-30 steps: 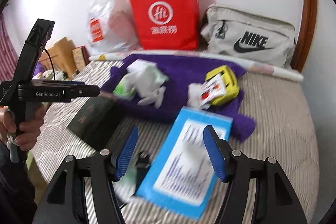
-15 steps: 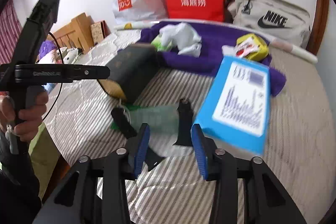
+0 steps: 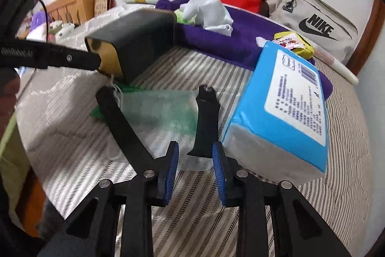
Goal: Organize soft objects
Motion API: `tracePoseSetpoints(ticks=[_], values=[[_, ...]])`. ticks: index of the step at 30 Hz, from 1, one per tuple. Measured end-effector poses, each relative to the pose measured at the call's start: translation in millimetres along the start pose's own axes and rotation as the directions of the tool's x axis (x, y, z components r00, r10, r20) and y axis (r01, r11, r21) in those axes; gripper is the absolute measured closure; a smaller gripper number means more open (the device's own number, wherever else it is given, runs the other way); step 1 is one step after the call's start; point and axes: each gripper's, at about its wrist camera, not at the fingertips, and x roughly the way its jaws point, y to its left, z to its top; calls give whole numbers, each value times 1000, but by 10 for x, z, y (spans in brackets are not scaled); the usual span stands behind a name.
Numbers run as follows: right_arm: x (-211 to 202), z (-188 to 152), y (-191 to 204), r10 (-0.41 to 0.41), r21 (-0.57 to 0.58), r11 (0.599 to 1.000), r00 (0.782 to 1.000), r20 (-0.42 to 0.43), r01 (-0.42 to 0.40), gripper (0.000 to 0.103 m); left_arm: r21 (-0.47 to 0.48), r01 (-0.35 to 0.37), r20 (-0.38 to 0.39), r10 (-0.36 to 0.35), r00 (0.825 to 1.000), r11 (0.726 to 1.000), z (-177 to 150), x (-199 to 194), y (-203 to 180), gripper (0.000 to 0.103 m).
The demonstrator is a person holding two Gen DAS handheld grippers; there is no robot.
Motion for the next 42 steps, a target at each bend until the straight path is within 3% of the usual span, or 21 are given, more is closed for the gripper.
tracePoseSetpoints(ticks=[5, 6, 9, 15, 22, 37, 42], values=[[10, 2, -49, 11, 50, 999, 1000, 20, -12, 76, -7, 7, -12, -8, 1000, 1000, -26, 70, 20, 34], [15, 1, -60, 1, 58, 998, 1000, 23, -2, 82, -8, 9, -15, -9, 1000, 1000, -31, 79, 23, 34], [15, -4, -76, -1, 67, 998, 1000, 25, -1, 83, -11, 10, -21, -10, 1000, 1000, -46, 97, 32, 34], [-129, 17, -110, -17, 101, 995, 999, 44, 13, 97, -17, -2, -28, 2, 1000, 1000, -75, 107, 51, 34], [-247, -30, -205, 5, 141, 990, 999, 42, -11, 99, -27, -5, -14, 4, 1000, 1000, -127, 16, 49, 34], [9, -10, -155, 17, 133, 991, 1000, 13, -19, 93, -23, -2, -33, 1, 999, 1000, -142, 74, 60, 34], [-73, 2, -232, 36, 177, 983, 999, 18, -39, 100, -26, -10, -39, 9, 999, 1000, -154, 68, 65, 34]])
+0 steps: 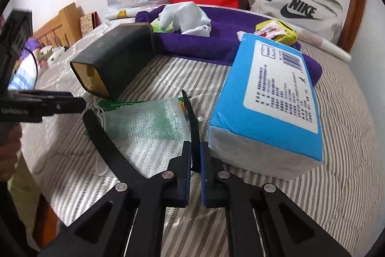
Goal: Organize soft objects
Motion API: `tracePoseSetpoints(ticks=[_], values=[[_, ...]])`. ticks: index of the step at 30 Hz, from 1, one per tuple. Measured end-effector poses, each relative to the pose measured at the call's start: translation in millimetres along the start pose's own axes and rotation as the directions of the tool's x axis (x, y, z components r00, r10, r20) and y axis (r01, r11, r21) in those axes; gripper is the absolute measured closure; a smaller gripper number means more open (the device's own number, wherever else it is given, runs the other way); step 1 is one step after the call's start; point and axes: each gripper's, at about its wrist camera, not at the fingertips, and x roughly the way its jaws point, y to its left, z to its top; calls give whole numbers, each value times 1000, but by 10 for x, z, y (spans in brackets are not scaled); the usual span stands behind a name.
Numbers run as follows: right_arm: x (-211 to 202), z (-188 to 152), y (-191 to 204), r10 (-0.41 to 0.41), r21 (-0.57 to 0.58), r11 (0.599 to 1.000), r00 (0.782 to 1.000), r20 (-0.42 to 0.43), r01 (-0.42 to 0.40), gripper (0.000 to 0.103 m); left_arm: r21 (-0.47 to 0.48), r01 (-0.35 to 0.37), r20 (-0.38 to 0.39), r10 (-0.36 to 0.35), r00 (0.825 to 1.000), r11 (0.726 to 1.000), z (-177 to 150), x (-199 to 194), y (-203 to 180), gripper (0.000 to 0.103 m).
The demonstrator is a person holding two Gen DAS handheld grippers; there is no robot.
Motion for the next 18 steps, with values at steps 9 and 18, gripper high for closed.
tracePoseSetpoints(ticks=[9, 18], values=[[-364, -73, -26, 37, 17, 999, 999, 27, -38, 100, -21, 0, 24, 1, 1000, 1000, -101, -234, -8, 34], [-558, -405, -113, 33, 11, 999, 999, -7, -33, 100, -32, 7, 2, -7, 1000, 999, -256, -280, -90, 34]])
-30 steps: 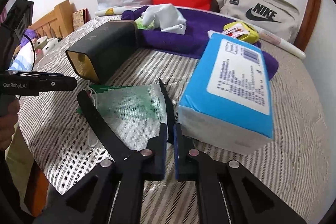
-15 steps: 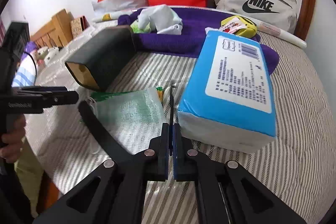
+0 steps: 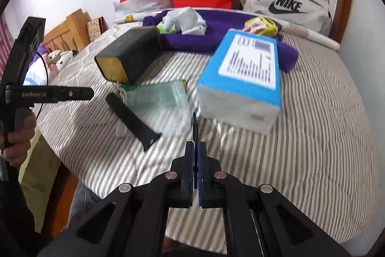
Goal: Organize soft objects
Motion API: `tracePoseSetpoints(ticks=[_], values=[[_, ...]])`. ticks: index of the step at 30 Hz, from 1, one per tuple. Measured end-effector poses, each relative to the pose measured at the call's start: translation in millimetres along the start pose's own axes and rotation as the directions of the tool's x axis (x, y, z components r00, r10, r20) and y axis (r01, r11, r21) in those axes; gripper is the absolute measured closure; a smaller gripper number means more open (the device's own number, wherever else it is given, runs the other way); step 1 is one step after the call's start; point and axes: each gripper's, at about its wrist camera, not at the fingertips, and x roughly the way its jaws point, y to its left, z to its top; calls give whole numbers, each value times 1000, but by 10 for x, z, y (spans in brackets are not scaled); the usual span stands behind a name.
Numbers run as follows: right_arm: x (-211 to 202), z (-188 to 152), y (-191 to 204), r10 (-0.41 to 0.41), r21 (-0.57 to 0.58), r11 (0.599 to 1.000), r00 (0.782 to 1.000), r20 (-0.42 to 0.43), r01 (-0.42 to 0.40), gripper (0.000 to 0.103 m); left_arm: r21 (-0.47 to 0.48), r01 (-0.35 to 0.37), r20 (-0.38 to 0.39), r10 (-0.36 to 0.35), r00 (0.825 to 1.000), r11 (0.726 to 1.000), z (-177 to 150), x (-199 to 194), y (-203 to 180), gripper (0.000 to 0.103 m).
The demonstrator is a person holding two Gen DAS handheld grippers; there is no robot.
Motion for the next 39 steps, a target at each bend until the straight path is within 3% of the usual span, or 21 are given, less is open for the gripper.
tracePoseSetpoints(ticks=[6, 14, 21, 27, 33, 39], values=[[115, -129, 25, 8, -25, 1000, 999, -37, -9, 100, 2, -19, -25, 19, 1000, 1000, -26, 79, -37, 34], [349, -93, -64, 34, 24, 999, 998, -58, -33, 97, 24, -21, -45, 22, 999, 999, 14, 206, -82, 34], [418, -2, -91, 52, 36, 998, 998, -27, -51, 100, 46, -21, -74, 25, 997, 999, 21, 329, -223, 34], [320, -52, -193, 36, 45, 998, 999, -9, -36, 100, 33, 20, -112, -16, 994, 999, 22, 390, -390, 34], [220, -129, -336, 26, 65, 998, 1000, 10, -26, 100, 53, -79, -96, 84, 992, 995, 96, 519, -644, 34], [99, -197, -425, 6, 67, 998, 999, 36, -8, 100, 136, -215, -23, 220, 975, 967, 139, 669, -918, 38]])
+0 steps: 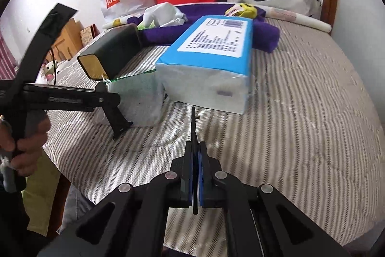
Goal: Organize soft objects
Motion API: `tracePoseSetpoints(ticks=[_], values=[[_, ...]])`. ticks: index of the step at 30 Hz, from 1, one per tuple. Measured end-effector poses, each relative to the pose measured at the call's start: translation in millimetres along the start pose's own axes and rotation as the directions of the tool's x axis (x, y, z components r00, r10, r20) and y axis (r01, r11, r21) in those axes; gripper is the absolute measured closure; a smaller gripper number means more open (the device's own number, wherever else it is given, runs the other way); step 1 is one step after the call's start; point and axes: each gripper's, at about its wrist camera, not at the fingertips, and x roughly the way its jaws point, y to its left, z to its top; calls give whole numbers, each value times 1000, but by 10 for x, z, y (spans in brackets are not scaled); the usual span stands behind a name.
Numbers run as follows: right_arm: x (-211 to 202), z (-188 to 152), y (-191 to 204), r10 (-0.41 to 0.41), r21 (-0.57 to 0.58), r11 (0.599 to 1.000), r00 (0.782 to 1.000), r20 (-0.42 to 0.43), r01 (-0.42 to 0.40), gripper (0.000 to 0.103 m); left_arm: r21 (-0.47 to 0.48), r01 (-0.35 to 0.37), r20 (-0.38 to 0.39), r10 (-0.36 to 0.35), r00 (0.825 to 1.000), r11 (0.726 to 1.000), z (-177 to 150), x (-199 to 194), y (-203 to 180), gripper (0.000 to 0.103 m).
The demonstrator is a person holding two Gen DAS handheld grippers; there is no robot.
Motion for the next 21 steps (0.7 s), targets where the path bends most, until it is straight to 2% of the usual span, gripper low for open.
tracePoseSetpoints(ticks=[1, 2, 3, 4, 5, 7, 11, 14, 16, 18, 20, 21], values=[[-15, -5, -6, -2, 0, 1000, 1000, 4, 2, 100, 19, -19, 8, 19, 1000, 1000, -10, 0, -37, 41], [-40, -12, -25, -5, 2, 1000, 1000, 11, 5, 100, 32, -21, 17, 20, 1000, 999, -16, -18, -56, 50], [-56, -17, -39, -7, 4, 1000, 1000, 15, 6, 100, 36, -19, 25, 19, 1000, 999, -23, -46, -51, 54], [-70, -20, -54, -7, 6, 1000, 1000, 19, 7, 100, 33, -19, 32, 18, 999, 999, -24, -79, -25, 61], [-85, -27, -69, -7, 10, 1000, 1000, 24, 7, 100, 33, -21, 39, 20, 999, 999, -24, -113, -2, 73], [-102, -44, -82, -6, 15, 1000, 1000, 29, 5, 100, 32, -26, 52, 24, 998, 999, -18, -213, 82, 82], [-140, -62, -55, 6, 13, 1000, 999, 42, -6, 100, 20, -24, 35, 24, 999, 999, -55, -317, 257, 82], [-160, -71, -7, 15, 3, 1000, 999, 49, -15, 100, -35, 73, -2, -73, 997, 997, -93, -339, 330, 82], [-162, -71, 10, 21, -2, 1000, 999, 49, -21, 100, -78, 156, -24, -158, 987, 985, -122, -345, 314, 82], [-163, -66, 29, 25, -8, 1000, 998, 50, -25, 100, -92, 206, -33, -210, 977, 974, -151, -332, 247, 81], [-181, -61, 44, 27, -13, 1000, 998, 54, -26, 100, -85, 198, -60, -203, 977, 977, -164, -271, 145, 70], [-190, -59, 43, 27, -15, 1000, 998, 55, -26, 100, -89, 184, -79, -191, 979, 979, -164, -224, 109, 70]])
